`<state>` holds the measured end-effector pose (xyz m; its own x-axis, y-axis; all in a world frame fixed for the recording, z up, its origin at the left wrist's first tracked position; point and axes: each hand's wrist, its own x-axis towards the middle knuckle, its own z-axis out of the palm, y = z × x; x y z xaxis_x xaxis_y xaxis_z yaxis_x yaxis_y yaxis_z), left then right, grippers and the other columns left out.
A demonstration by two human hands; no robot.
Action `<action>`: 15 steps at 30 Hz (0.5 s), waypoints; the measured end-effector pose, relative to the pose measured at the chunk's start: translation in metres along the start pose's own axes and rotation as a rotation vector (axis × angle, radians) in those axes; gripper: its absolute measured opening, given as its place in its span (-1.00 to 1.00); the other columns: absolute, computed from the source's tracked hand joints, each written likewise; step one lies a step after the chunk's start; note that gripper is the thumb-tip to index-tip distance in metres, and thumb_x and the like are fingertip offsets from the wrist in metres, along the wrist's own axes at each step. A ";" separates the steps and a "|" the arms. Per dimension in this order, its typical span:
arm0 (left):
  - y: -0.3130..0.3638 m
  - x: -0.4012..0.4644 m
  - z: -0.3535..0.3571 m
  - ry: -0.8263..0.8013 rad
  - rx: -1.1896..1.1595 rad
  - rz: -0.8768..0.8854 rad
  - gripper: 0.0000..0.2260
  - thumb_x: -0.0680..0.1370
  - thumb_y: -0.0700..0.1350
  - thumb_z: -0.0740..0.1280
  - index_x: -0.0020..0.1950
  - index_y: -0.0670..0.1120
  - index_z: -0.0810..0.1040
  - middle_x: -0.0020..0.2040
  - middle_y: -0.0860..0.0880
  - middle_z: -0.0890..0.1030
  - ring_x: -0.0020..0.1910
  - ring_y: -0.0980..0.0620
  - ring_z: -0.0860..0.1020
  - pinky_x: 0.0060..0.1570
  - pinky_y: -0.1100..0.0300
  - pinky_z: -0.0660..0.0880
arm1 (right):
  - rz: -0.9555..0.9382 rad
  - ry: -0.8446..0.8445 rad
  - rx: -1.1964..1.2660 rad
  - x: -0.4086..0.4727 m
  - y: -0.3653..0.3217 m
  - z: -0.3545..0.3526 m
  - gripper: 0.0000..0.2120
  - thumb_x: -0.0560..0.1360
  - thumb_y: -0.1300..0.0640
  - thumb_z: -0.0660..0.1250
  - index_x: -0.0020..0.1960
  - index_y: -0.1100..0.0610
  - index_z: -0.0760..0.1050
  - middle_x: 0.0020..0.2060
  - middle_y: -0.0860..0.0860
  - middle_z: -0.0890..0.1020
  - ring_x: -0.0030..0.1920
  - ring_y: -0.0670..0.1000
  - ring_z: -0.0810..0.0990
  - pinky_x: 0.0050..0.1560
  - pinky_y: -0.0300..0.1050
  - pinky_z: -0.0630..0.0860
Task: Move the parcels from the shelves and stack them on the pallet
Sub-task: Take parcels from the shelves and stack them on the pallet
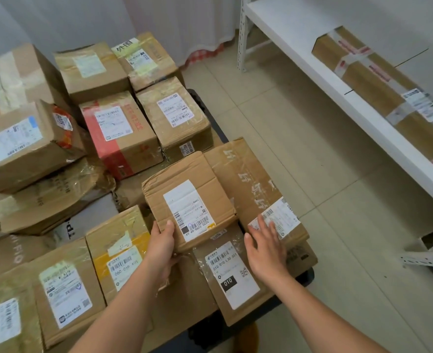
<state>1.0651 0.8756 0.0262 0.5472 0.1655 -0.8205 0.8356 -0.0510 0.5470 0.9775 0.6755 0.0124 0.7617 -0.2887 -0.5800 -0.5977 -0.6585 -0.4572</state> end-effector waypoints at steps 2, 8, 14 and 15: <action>0.001 -0.001 0.001 0.026 -0.022 0.022 -0.70 0.70 0.02 0.09 0.44 0.08 0.33 0.21 -0.02 0.59 0.13 -0.07 0.57 0.06 -0.16 0.56 | -0.006 0.001 0.005 -0.001 0.001 -0.001 -0.58 0.68 -0.10 -0.02 0.50 -0.08 0.28 0.59 -0.13 -0.07 0.58 -0.02 -0.21 0.55 0.14 -0.09; 0.006 -0.003 0.005 0.030 -0.035 -0.011 -0.65 0.66 0.01 0.22 0.43 0.00 0.31 0.21 -0.03 0.57 0.04 -0.03 0.55 0.20 -0.24 0.49 | -0.006 -0.015 0.026 -0.001 0.000 -0.002 -0.60 0.68 -0.08 0.00 0.48 -0.08 0.33 0.59 -0.13 -0.06 0.58 -0.02 -0.20 0.56 0.14 -0.09; 0.003 -0.006 0.001 0.003 -0.046 -0.023 -0.64 0.64 -0.03 0.28 0.40 -0.10 0.35 0.21 -0.06 0.57 0.07 -0.05 0.56 0.18 -0.18 0.54 | 0.039 0.055 0.091 -0.002 -0.018 -0.005 -0.55 0.66 -0.10 0.06 0.52 -0.02 0.25 0.59 -0.07 0.04 0.59 0.02 -0.10 0.55 0.18 -0.02; 0.003 -0.006 -0.001 0.003 -0.042 -0.011 -0.65 0.64 -0.03 0.28 0.40 -0.10 0.36 0.20 -0.06 0.58 0.06 -0.04 0.57 0.15 -0.17 0.56 | 0.026 0.089 0.137 -0.003 -0.025 -0.007 -0.52 0.65 -0.11 0.08 0.54 -0.02 0.20 0.59 -0.06 0.07 0.58 0.03 -0.04 0.55 0.17 0.03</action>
<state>1.0640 0.8752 0.0326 0.5375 0.1683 -0.8263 0.8389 -0.0074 0.5442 0.9921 0.6880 0.0300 0.7608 -0.3694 -0.5336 -0.6418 -0.5507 -0.5338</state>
